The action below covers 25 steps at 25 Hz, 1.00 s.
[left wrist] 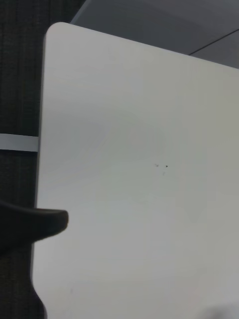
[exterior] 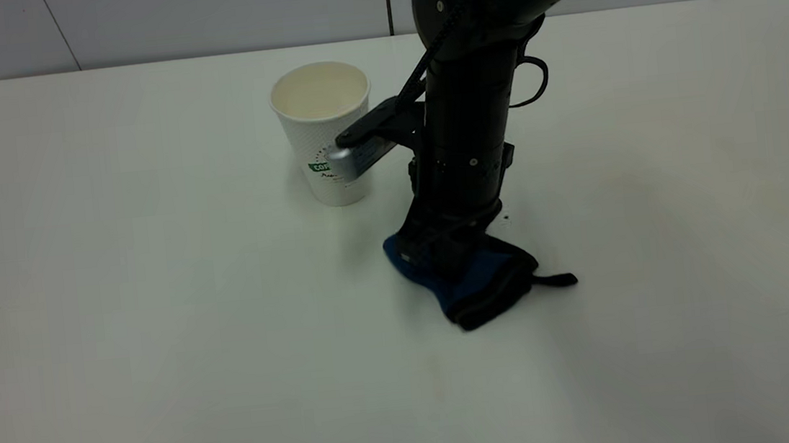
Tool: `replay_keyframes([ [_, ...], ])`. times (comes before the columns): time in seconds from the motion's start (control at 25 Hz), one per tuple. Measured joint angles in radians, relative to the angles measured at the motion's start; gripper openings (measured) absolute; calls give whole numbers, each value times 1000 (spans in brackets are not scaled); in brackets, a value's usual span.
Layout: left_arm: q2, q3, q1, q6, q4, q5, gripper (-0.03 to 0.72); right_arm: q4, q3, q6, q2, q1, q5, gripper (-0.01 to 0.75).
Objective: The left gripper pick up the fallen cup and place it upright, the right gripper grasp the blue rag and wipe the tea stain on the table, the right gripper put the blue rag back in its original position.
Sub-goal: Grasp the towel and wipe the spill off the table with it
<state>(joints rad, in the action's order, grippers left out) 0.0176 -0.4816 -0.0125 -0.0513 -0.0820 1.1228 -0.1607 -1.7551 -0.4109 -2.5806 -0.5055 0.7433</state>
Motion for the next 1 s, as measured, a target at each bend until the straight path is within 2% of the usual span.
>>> replay_keyframes([
  [0.12,0,0,0,0,0,0,493,119,0,132,1,17,-1,86],
  [0.28,0,0,0,0,0,0,493,373,-12,398,0,59,-126,86],
  [0.44,0,0,0,0,0,0,493,452,-38,500,-2,67,-256,86],
  [0.6,0,0,0,0,0,0,493,403,-43,470,-3,47,-295,86],
  [1.0,0,0,0,0,0,0,493,135,-43,169,-5,9,-202,86],
])
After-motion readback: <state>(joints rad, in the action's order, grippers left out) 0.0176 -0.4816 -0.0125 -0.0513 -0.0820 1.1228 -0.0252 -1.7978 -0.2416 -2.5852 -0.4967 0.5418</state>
